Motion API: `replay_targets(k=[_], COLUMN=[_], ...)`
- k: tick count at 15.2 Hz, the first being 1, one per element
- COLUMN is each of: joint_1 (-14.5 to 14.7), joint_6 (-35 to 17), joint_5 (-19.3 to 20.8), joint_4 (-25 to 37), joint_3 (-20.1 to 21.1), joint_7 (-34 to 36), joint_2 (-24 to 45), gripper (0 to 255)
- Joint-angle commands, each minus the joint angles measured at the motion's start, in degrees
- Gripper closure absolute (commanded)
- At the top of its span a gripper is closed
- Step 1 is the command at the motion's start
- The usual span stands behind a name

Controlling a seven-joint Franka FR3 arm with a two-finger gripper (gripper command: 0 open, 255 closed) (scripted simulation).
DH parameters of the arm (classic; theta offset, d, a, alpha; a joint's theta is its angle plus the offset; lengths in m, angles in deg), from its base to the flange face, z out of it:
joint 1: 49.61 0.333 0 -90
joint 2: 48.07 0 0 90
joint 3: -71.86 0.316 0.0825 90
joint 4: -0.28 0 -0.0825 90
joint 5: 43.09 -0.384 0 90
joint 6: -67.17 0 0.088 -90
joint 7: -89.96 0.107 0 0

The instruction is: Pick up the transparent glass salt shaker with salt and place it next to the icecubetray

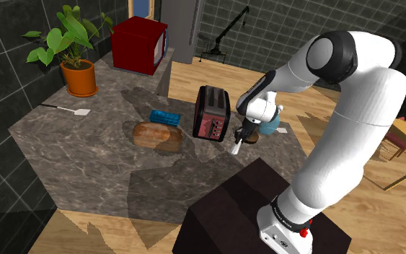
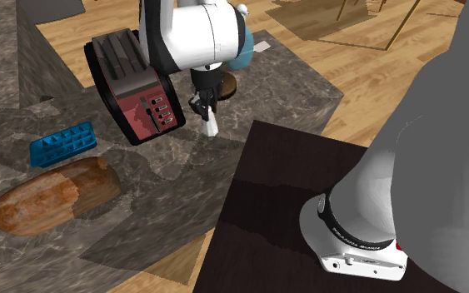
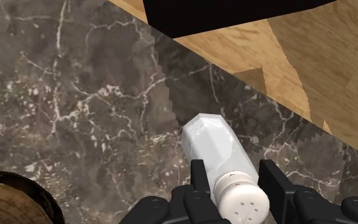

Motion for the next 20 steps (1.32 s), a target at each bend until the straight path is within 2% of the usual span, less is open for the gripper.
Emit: replay_targets(k=[1,10,20], joint_1=[0.78,2.68,2.74], joint_6=[1.23,7.35,15.08], joint_5=[1.83,10.11,17.33], joint_4=[-0.37,-1.15,-0.39], joint_3=[-1.05,-4.47,-5.53], joint_7=[1.51,7.88,13.54], joint_2=[-1.77,-9.76,-17.86], gripper=[255,255,255])
